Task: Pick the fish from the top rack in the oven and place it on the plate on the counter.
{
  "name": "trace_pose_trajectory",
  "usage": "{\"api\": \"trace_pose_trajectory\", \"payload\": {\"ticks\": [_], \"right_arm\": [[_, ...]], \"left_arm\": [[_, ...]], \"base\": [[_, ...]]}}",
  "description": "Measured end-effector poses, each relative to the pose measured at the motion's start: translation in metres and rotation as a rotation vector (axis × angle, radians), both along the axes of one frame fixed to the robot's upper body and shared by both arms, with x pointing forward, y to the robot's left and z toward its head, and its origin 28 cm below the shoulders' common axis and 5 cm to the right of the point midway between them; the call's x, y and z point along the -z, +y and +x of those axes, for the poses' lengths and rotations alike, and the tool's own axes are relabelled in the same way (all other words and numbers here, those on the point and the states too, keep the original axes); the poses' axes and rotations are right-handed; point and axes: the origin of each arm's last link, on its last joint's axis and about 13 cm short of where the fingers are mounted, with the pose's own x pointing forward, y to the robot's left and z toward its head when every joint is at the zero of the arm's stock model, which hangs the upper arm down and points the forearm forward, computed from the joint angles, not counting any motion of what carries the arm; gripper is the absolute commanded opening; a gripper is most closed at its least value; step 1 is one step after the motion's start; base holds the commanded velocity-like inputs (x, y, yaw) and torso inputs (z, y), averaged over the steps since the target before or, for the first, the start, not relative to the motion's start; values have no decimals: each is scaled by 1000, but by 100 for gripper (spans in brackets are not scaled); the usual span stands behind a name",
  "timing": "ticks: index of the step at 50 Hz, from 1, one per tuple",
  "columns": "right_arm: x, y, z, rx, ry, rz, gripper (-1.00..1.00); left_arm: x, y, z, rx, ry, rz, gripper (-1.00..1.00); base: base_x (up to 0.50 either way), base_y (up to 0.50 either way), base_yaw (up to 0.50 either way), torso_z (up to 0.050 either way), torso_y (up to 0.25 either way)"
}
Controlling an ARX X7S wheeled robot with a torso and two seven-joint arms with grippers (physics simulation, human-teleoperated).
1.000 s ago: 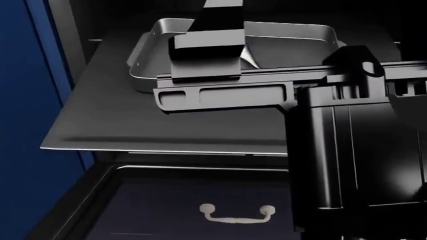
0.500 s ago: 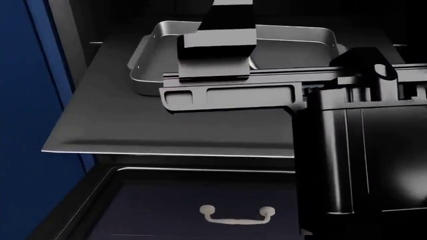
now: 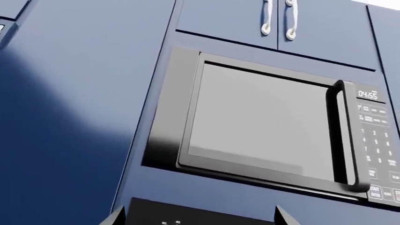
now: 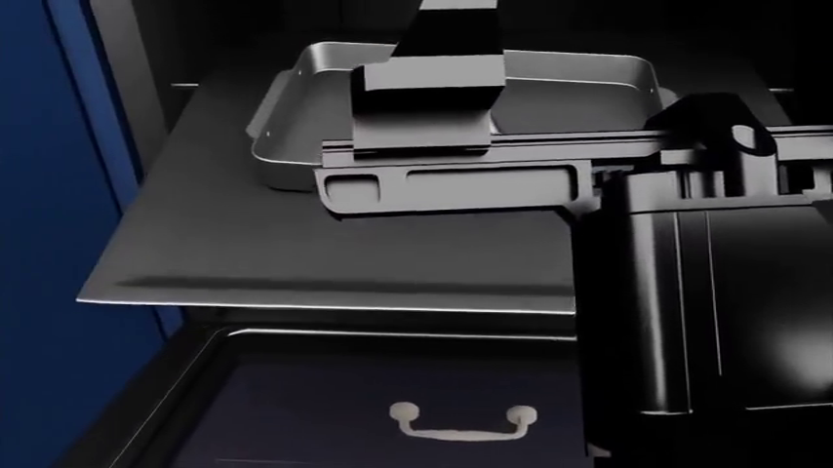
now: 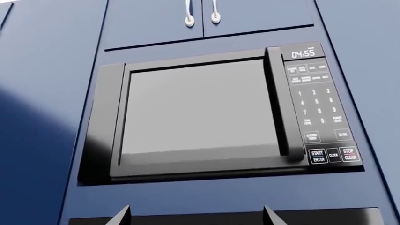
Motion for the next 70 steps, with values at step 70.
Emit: {"api": "trace_pose_trajectory", "payload": {"ticks": [70], "right_arm": [[-1,-2,1,12,1,16,100]], "left_arm": [[1,-1,-2,13,-19,-21,100]], "base": [[192,-47,0,0,0]]}}
